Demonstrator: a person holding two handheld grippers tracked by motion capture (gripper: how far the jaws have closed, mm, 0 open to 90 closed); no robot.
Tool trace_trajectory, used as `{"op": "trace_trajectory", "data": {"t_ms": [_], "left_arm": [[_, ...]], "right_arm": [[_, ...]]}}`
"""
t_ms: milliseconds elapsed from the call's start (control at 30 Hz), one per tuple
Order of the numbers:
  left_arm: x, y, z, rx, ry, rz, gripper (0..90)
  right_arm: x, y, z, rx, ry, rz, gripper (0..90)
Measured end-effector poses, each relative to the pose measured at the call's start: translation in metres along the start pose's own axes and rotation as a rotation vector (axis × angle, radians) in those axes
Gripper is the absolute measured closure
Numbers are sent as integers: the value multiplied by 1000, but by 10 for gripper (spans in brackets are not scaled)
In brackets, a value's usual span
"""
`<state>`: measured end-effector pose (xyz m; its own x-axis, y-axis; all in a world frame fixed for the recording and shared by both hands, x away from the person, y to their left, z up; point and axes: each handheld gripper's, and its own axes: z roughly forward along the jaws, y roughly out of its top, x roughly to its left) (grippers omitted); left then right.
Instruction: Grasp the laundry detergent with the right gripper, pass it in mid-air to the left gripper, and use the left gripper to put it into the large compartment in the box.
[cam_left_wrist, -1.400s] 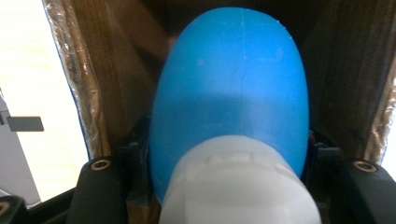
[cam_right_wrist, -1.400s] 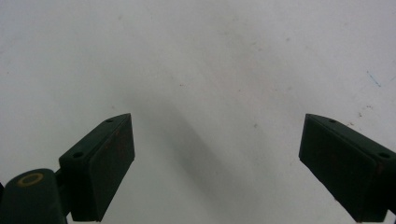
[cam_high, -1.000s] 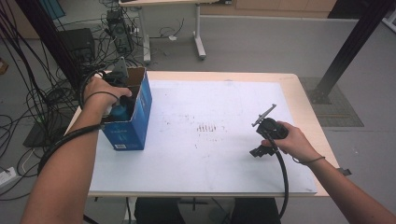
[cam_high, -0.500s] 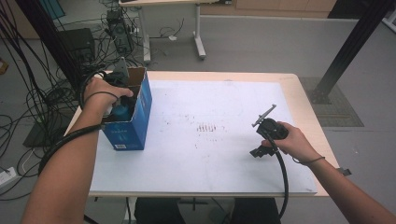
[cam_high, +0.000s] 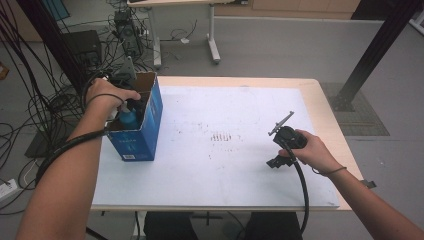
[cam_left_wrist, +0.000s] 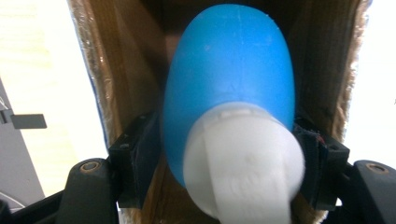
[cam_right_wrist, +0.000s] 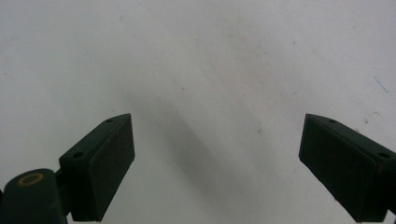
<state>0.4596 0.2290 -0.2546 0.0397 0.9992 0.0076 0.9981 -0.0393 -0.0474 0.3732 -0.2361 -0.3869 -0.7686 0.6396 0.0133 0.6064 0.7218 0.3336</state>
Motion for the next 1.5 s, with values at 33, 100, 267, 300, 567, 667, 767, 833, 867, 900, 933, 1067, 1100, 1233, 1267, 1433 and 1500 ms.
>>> {"op": "trace_trajectory", "data": {"t_ms": [33, 100, 267, 300, 567, 667, 767, 833, 867, 900, 933, 1067, 1100, 1233, 1267, 1433, 1500], "left_arm": [[0, 0, -2, -1, -3, 1, 322], [-1, 0, -6, -10, -10, 6, 318], [-2, 0, -17, -22, 0, 10, 313], [-3, 0, -19, -24, 1, 13, 311], [-6, -6, -41, -46, 15, 24, 278], [-5, -9, -49, -56, 19, 27, 248], [-5, -14, -58, -69, 17, 31, 225], [-5, -16, -63, -79, 21, 31, 205], [-4, -18, -65, -83, 18, 30, 190], [-4, -19, -67, -96, 12, 25, 175], [-3, -20, -70, -104, 10, 24, 162], [-4, -26, -77, -115, 3, 29, 122], [-5, -28, -79, -113, 6, 36, 120], [-13, -34, -82, -90, 36, 55, 120], [-16, -35, -83, -92, 38, 63, 119], [-34, -42, -89, -95, 40, 121, 104], [-41, -43, -89, -98, 46, 136, 104]], "right_arm": [[0, 0, 1, -2, -2, -5, 105], [0, 1, 1, 2, 0, -5, 105], [1, 2, 0, 0, 1, -11, 105], [1, 3, 0, -1, 1, -13, 105], [1, 4, -5, -2, -9, -20, 105], [2, 6, -7, -2, -11, -19, 105], [2, 7, -8, -3, -15, -23, 104], [3, 8, -9, -2, -16, -22, 104], [4, 8, -9, -2, -17, -25, 104], [4, 9, -8, -1, -16, -25, 104], [4, 9, -8, -2, -18, -29, 104], [5, 10, -8, 0, -19, -29, 104], [5, 11, -8, 0, -21, -31, 104], [5, 12, -7, 4, -22, -28, 103], [5, 12, -7, 4, -22, -28, 103], [5, 14, -6, 7, -23, -34, 103], [6, 15, -6, 5, -21, -34, 102]]}}
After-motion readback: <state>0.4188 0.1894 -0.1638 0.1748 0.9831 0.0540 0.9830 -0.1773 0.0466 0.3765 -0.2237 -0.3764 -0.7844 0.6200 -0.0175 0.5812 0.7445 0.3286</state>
